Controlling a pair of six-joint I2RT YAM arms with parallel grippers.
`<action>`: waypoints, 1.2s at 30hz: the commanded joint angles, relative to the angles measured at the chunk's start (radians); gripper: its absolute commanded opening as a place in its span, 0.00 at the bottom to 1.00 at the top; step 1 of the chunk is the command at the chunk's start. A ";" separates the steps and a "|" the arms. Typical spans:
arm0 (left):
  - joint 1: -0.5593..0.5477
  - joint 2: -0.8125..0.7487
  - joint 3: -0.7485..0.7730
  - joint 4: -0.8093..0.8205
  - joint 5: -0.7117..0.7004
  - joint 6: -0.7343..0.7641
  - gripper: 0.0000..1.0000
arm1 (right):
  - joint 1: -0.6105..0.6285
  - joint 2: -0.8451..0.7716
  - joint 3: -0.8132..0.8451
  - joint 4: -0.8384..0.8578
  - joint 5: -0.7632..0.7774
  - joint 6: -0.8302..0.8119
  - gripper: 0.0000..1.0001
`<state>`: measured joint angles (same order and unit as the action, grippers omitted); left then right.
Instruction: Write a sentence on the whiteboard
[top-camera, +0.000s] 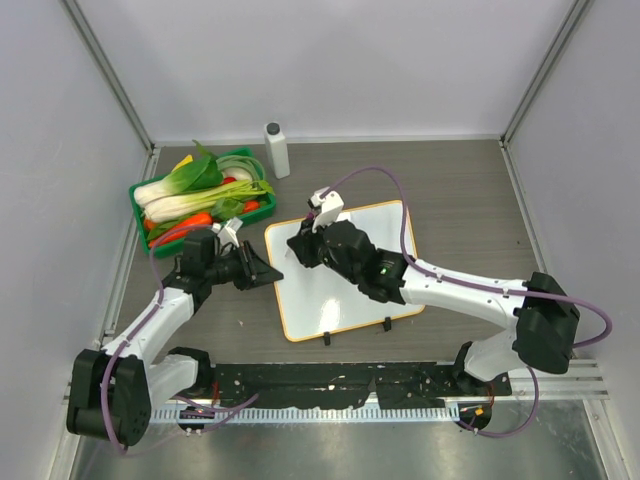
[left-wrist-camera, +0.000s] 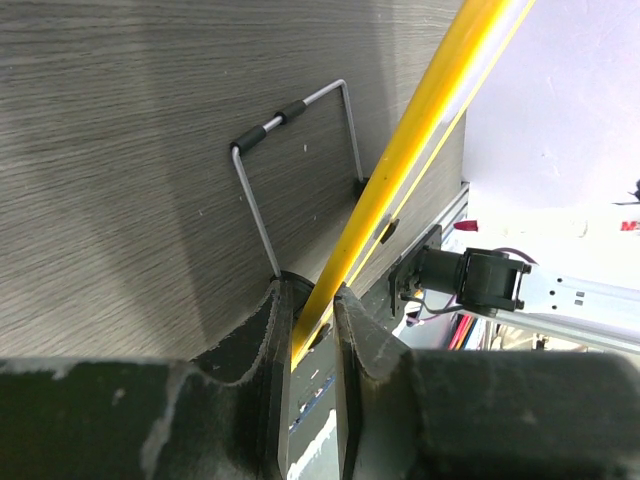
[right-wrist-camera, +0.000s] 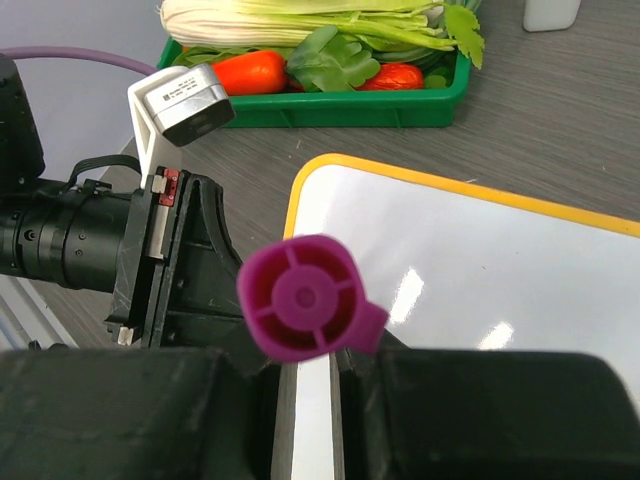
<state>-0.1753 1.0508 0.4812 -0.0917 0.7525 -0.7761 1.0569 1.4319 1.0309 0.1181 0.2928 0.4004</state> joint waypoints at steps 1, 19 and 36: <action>-0.006 -0.017 0.014 -0.014 -0.025 0.006 0.00 | 0.009 0.015 0.047 0.075 0.026 -0.028 0.01; -0.023 -0.028 0.019 -0.032 -0.047 0.020 0.00 | 0.012 0.050 0.051 0.061 0.094 -0.005 0.02; -0.036 -0.032 0.017 -0.034 -0.056 0.023 0.00 | 0.018 0.035 -0.012 0.055 0.059 -0.005 0.01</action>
<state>-0.2043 1.0355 0.4812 -0.1104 0.7254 -0.7536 1.0660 1.4841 1.0313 0.1455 0.3470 0.3946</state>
